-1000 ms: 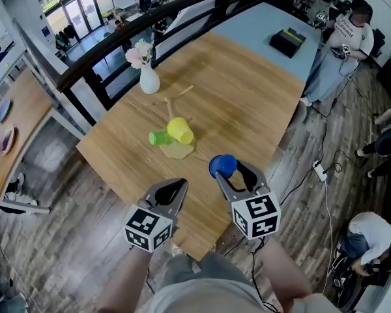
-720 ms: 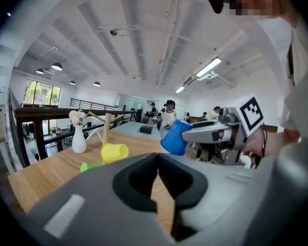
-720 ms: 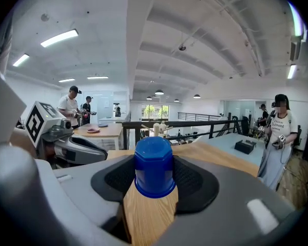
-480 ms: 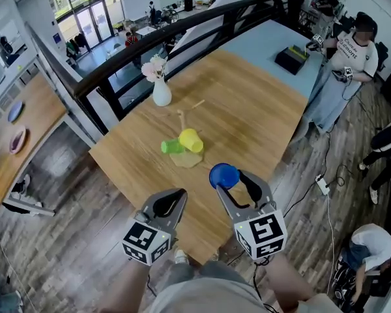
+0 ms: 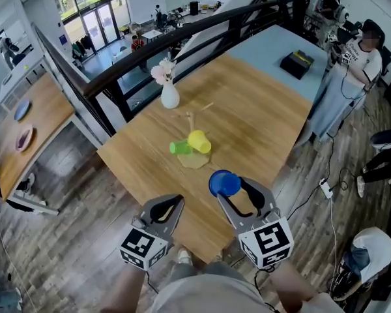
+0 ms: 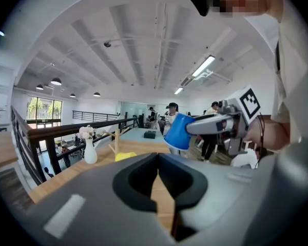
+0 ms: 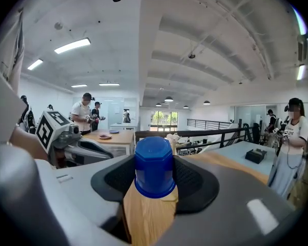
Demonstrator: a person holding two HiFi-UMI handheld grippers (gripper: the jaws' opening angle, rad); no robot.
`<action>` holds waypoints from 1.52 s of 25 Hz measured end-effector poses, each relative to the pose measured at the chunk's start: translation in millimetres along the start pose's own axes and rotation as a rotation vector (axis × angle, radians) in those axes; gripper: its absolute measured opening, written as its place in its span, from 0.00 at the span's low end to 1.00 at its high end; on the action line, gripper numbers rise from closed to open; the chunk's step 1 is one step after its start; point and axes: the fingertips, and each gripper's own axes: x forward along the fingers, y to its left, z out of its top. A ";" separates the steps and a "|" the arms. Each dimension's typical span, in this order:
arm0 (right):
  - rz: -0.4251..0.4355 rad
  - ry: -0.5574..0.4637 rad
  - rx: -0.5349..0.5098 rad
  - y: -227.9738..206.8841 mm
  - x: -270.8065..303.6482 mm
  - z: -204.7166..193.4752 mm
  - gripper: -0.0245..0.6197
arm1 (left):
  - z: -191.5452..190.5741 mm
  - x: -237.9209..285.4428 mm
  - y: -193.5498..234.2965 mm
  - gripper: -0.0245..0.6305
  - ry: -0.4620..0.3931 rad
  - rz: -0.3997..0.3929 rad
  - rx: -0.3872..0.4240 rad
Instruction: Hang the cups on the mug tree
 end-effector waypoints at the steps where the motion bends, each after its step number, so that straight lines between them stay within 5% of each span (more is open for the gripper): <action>1: -0.005 0.001 -0.008 0.9 -0.2 -0.2 0.40 | -2.3 -1.9 2.1 0.04 0.005 0.004 -0.001; 16: 0.000 0.001 0.010 5.3 7.3 2.8 0.40 | 7.3 -7.2 12.4 0.04 -0.017 0.014 -0.020; 29: -0.048 -0.092 -0.052 -59.6 55.3 62.2 0.40 | 87.1 40.1 57.2 0.04 -0.151 0.041 0.056; 38: -0.065 -0.121 0.013 -103.7 103.7 80.2 0.40 | 114.1 89.8 87.6 0.04 -0.158 0.046 0.160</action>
